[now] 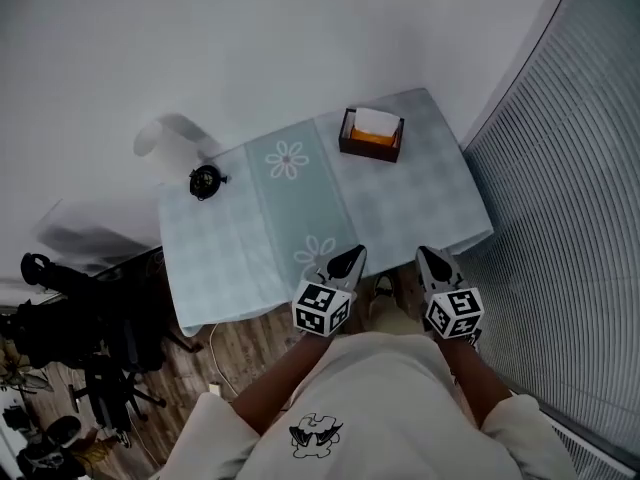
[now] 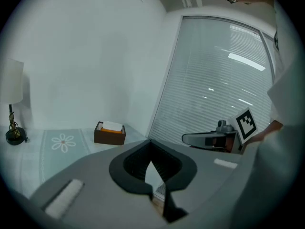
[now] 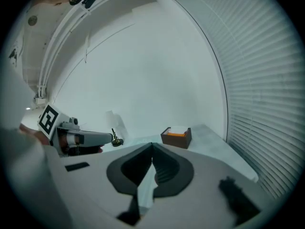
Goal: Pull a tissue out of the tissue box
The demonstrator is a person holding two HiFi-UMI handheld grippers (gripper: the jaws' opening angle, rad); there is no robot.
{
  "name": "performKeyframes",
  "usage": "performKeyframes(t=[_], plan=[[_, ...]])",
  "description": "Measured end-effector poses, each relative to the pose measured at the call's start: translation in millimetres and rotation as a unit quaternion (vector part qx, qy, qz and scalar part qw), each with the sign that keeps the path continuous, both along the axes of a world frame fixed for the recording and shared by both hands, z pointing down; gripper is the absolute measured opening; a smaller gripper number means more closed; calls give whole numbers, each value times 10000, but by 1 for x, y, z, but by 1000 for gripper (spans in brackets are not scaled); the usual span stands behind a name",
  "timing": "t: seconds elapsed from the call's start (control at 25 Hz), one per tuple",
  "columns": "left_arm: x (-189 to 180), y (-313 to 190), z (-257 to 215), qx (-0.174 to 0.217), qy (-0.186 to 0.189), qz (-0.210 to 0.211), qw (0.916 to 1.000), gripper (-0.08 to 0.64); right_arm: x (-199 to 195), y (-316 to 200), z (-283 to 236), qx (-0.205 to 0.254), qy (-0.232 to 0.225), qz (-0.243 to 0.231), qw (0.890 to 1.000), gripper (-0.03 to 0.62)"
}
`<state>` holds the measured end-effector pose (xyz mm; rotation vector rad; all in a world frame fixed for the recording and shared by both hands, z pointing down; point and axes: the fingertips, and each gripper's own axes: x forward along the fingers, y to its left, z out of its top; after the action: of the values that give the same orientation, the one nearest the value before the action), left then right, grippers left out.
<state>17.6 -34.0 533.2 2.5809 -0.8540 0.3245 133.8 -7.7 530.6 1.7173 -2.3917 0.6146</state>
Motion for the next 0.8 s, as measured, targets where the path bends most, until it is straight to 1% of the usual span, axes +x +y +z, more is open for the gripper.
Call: performKeyframes(t=[0.16,0.28,0.36,0.52,0.68,0.8], plan=[[26,-57,-2,-40,6,-306,9995,6,24,-64,1,-86,-19,-256,9996,8],[35,-87,-5,-1,-92,-396,9992,6,23,-97,2,-111,-40,-487,9987,8],[37,-106,-3,-1,-114,-423,9990,6,19,-112,4,-137,-58,-560,9983,8],[36,-132,-1,-105,-1,-480,9988,6,11,-125,14,-297,-67,-617,9976,8],[33,-150,-7,-77,-3,-410,9991,6,15,-143,14,-387,27,-575,9976,8],[32,-163,-8,-139,39,-409,9991,6,19,-164,10,-447,122,-619,9970,8]])
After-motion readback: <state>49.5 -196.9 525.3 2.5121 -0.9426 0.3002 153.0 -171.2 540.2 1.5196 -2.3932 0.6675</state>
